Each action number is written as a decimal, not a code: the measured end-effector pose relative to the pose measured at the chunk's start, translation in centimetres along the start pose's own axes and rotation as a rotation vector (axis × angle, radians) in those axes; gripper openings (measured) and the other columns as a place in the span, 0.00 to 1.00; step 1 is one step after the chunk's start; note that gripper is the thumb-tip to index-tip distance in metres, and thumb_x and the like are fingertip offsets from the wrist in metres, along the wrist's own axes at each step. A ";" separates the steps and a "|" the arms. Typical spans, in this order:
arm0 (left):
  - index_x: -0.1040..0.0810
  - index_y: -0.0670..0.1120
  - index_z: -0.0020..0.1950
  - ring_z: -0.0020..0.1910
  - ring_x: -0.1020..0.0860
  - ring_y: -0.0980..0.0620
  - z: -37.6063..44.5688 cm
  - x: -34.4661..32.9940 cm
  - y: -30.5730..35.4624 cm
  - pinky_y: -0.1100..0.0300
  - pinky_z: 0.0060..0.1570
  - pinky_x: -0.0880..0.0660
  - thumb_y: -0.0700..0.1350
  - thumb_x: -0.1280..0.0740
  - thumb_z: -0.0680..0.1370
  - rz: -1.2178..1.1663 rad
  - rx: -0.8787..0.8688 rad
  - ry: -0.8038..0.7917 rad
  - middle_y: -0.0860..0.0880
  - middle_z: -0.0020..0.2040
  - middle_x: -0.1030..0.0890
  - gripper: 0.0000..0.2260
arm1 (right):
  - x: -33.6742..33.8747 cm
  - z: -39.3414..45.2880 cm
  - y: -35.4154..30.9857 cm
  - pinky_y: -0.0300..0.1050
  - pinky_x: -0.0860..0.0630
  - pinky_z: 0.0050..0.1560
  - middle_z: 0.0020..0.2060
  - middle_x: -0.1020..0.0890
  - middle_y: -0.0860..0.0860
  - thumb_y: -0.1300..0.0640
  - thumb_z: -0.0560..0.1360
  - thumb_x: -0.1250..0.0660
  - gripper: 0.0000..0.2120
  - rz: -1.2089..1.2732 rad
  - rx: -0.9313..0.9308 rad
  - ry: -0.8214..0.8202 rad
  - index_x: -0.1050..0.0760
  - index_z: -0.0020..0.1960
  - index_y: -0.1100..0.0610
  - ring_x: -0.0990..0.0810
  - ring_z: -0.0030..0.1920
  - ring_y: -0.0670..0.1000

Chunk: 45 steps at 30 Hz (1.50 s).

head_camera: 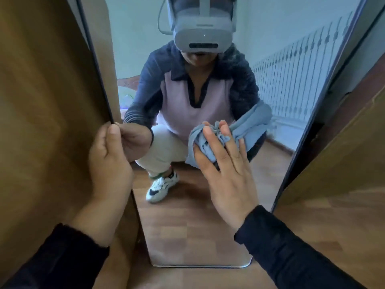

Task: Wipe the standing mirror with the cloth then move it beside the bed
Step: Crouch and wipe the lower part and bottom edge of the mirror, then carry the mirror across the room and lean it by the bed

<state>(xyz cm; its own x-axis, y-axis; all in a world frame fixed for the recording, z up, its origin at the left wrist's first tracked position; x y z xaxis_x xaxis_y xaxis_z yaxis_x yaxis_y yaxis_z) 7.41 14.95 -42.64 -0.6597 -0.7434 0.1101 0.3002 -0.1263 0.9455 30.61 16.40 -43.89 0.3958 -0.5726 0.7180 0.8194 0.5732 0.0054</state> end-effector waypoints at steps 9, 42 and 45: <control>0.23 0.46 0.68 0.55 0.26 0.64 0.4 0.5 0.7 0.81 0.49 0.34 0.47 0.42 0.85 0.041 0.110 -0.063 0.55 0.56 0.23 0.15 | 1.1 1.5 -0.1 0.68 0.54 0.78 0.80 0.42 0.55 0.67 0.72 0.25 0.37 -0.088 0.008 -0.105 0.37 0.75 0.52 0.48 0.80 0.62; 0.43 0.50 0.80 0.66 0.33 0.58 9.4 0.1 29.6 0.63 0.60 0.39 0.45 0.42 0.84 0.294 0.291 -0.410 0.58 0.66 0.33 0.24 | 21.3 22.6 11.0 0.52 0.24 0.40 0.55 0.29 0.55 0.72 0.69 0.33 0.18 0.016 -0.590 -0.384 0.23 0.54 0.54 0.37 0.54 0.55; 0.47 0.52 0.81 0.70 0.35 0.59 10.3 0.0 31.9 0.62 0.63 0.37 0.46 0.42 0.84 0.352 0.279 -0.440 0.58 0.73 0.35 0.27 | 23.6 25.1 12.0 0.52 0.24 0.44 0.59 0.28 0.53 0.69 0.73 0.37 0.19 0.047 -0.669 -0.393 0.22 0.59 0.52 0.37 0.58 0.56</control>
<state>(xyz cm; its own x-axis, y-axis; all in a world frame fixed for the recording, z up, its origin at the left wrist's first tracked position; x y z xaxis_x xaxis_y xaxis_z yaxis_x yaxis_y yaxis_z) 9.89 17.71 -9.35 -0.7939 -0.3615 0.4888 0.3990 0.2968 0.8676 39.40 24.48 -9.41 0.3626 -0.2349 0.9019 0.9308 0.0440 -0.3628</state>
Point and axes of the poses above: each hand's wrist, its own z-axis towards the middle knuckle, its own x-axis out of the back of the hand, y = z × x, the point moved 6 cm from there along z, towards the middle knuckle
